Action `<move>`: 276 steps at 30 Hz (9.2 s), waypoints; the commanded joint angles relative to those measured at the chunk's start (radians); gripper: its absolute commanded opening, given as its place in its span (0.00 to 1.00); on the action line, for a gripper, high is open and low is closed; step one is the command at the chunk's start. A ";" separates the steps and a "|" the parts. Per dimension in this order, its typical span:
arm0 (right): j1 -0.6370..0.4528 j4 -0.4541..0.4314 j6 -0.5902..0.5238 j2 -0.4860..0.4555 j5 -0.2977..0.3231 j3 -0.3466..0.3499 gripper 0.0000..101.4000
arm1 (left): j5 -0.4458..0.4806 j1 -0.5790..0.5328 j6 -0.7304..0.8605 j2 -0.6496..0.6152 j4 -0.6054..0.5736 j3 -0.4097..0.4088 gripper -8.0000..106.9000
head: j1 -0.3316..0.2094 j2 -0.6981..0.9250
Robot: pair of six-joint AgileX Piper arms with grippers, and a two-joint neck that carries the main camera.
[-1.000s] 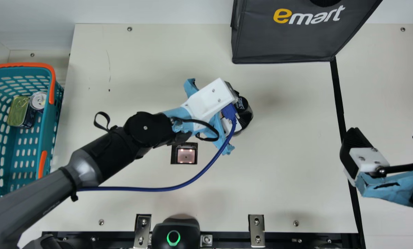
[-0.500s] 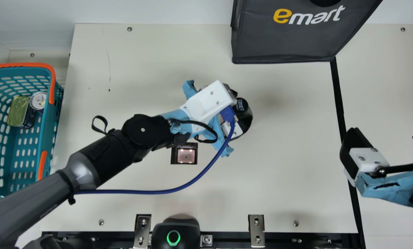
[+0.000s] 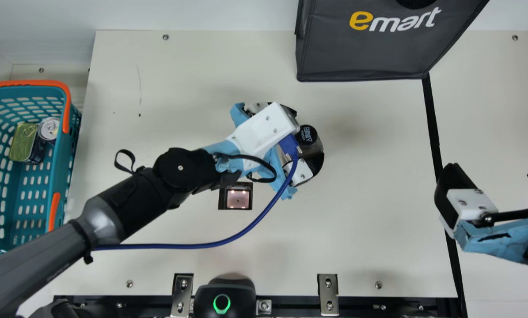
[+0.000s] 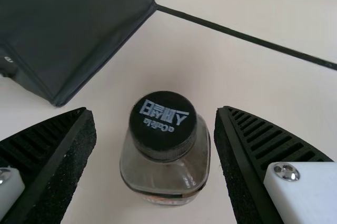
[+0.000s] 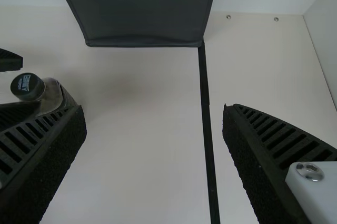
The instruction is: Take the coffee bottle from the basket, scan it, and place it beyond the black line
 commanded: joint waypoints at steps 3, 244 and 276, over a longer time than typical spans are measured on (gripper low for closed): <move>0.000 0.000 0.000 0.000 0.000 0.000 0.90 | -0.015 0.002 -0.086 -0.017 0.047 0.004 0.85 | -0.026 0.002; 0.457 -0.044 0.053 0.472 -0.297 0.013 0.90 | 0.148 0.729 -1.596 -0.908 1.512 0.530 0.85 | -0.026 0.002; 0.665 -0.181 0.235 0.569 -0.362 0.076 0.90 | 0.148 0.729 -1.596 -0.908 1.512 0.530 0.85 | -0.026 0.002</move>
